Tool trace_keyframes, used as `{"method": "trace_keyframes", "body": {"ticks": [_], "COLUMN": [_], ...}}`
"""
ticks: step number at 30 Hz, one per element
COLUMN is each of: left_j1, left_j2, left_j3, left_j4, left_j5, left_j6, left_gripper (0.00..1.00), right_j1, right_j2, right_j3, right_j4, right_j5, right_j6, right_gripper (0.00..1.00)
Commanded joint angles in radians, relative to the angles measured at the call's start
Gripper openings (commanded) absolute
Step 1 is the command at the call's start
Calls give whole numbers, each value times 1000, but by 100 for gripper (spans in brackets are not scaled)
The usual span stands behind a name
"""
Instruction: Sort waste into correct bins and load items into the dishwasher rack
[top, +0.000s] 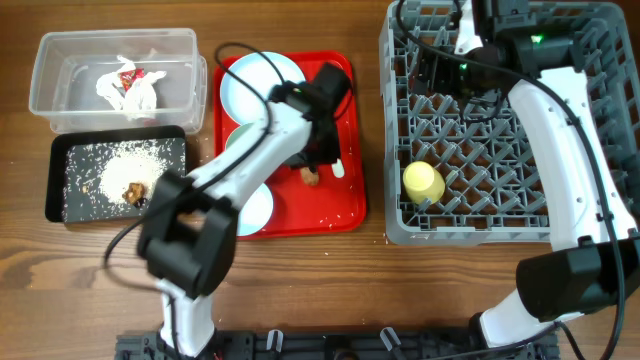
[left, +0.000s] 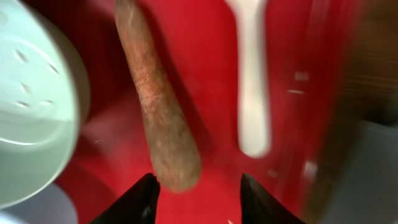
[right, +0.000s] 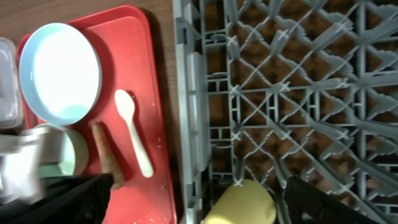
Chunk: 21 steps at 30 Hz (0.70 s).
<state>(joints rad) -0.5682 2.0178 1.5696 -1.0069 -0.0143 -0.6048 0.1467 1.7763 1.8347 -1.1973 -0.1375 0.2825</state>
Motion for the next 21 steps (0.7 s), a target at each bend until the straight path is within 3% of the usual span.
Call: {"method": "trace_keyframes", "body": {"ticks": [1,5,6,7,12,14,17,18,21], "left_j1": [8,26,29,29,48,91,240,320,550], "left_j2": [141,171,171,170,53,-47,-231,-271,-283], "left_j3": [-13,-13,-13,-11,181,296,316,315,301], "left_j4": [-4,-3,-4,-4,-158,-250,-294,-333,-432], "left_j5": [-55,-55,-55,-54,-55,-81,-126,-179,-256], "left_j6": [-84,-84,-77,-53,51,54,76,56,-208], "left_gripper": [47,45,13,4,4,4,4,4,4], "right_j1": [5,5,5,5,5,5,5,5,5], "right_j2": [6,6,6,6,6,6,6,6,6], "right_j3": [3,3,3,3,3,3,3,3,3], "right_j4": [-5,-8,-8,-8,-3,4,8,9,11], "right_j5": [13,13,13,13,13,13,13,13,13], "right_j6": [-45,-47,-47,-47,-45,-43,-42,-43,-43], "right_gripper": [92,92,92,92,91,91,92,92,93]}}
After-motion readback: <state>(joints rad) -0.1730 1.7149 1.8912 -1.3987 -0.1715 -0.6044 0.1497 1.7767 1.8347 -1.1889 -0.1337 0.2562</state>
